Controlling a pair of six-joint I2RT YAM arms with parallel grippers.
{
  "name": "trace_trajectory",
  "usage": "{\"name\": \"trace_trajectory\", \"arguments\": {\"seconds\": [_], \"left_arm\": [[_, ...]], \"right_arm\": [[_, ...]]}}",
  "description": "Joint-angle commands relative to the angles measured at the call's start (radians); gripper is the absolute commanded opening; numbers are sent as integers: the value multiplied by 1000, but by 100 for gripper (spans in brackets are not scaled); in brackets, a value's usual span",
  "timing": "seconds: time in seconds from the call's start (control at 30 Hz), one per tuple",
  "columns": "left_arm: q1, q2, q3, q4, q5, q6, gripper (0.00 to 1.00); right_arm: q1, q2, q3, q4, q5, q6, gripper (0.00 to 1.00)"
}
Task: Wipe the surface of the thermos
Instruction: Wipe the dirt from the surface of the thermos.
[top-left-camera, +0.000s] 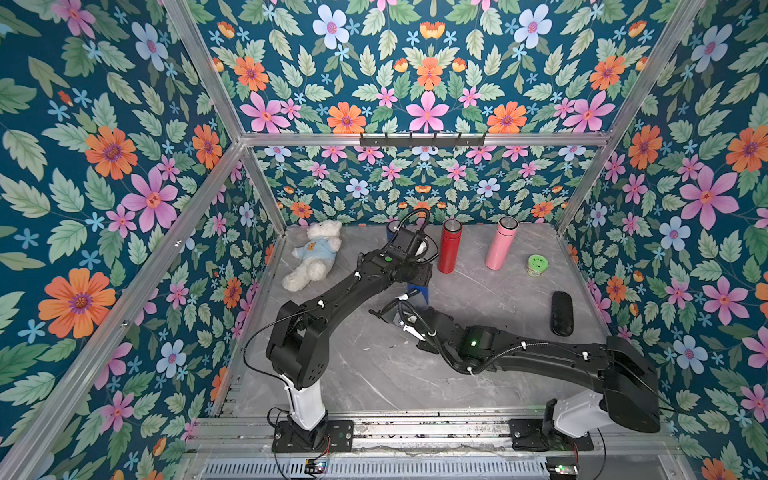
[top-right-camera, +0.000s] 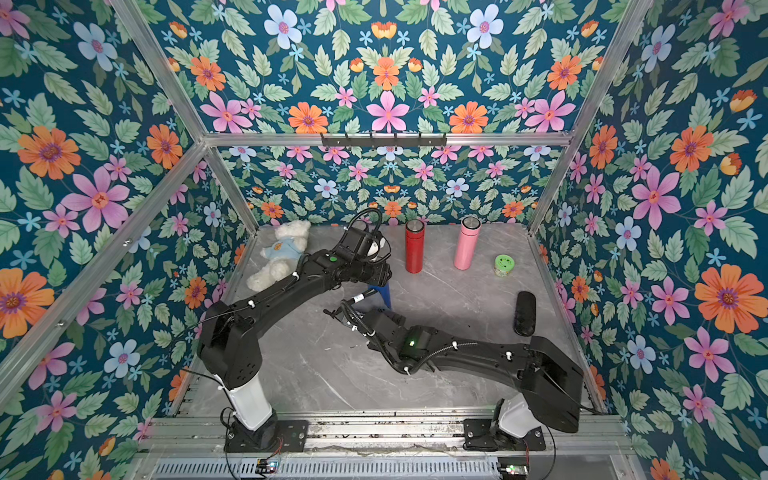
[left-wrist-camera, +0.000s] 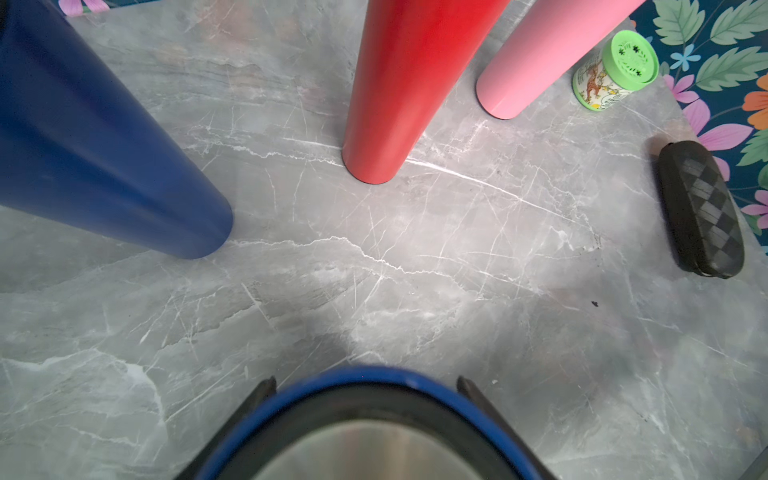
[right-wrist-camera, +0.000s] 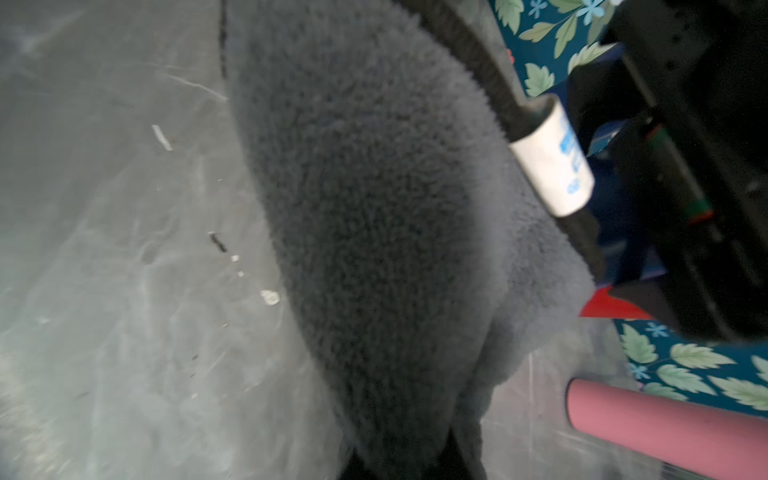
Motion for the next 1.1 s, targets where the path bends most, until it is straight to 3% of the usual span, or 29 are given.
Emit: {"name": "trace_trajectory", "arguments": {"seconds": [0.0,0.2,0.67,0.8,1.07], "left_arm": [[-7,1,-15,-71,-5,11,0],[-7,-11,-38,-97,-19,19,0],[-9,6,-20,-159,-21,33,0],[-9,9,-21,-170,-28,36,0],[-9,23,-13,-186,-27,36,0]], "right_arm": [[-39,31,45,111,114,-149,0],[-96,45,57,174,101,-212,0],[-95,245,-88,324,65,-102,0],[-91,221,-61,376,125,-190,0],[-68,138,-57,670,241,-487,0]]}}
